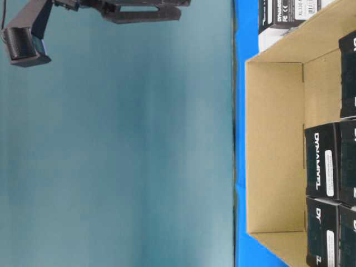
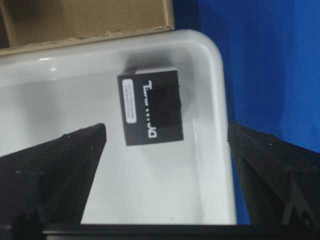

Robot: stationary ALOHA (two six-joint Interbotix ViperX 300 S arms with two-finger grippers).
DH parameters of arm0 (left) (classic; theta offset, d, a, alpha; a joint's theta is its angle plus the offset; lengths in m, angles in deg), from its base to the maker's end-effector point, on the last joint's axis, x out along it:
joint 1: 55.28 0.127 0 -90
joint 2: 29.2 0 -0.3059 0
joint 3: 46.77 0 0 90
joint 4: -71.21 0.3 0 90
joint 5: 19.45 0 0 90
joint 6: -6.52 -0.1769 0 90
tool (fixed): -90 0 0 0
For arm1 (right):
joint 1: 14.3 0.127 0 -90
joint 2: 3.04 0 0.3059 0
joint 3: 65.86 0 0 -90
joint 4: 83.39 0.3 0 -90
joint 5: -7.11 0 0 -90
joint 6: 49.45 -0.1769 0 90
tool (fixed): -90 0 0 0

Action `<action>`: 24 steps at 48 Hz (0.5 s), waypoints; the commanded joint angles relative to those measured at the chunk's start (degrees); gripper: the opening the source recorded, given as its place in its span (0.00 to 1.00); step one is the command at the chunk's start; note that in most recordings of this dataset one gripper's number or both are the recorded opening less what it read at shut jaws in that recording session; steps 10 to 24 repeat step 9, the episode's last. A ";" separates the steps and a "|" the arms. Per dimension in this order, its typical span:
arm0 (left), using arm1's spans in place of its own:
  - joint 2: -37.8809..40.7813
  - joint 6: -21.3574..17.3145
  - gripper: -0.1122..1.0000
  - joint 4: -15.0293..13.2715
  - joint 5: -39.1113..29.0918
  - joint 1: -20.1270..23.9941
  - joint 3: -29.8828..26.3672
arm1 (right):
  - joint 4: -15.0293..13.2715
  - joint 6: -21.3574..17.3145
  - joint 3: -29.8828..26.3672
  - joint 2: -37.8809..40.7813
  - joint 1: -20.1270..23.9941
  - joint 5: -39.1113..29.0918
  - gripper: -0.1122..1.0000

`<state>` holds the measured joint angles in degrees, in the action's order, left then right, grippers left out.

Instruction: Pick the box from inside the cardboard box.

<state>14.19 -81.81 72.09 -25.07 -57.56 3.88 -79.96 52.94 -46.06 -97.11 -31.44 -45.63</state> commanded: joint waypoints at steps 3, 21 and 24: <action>0.18 0.00 0.04 0.09 0.35 -0.09 -1.67 | -0.09 -0.09 -0.53 -0.26 0.00 0.18 0.97; 0.18 0.00 0.04 0.09 0.35 -0.09 -1.58 | -0.09 -0.09 -0.53 -0.26 0.00 0.18 0.97; 0.18 0.00 0.04 0.09 0.35 -0.09 -1.58 | -0.09 -0.09 -0.53 -0.26 0.00 0.18 0.97</action>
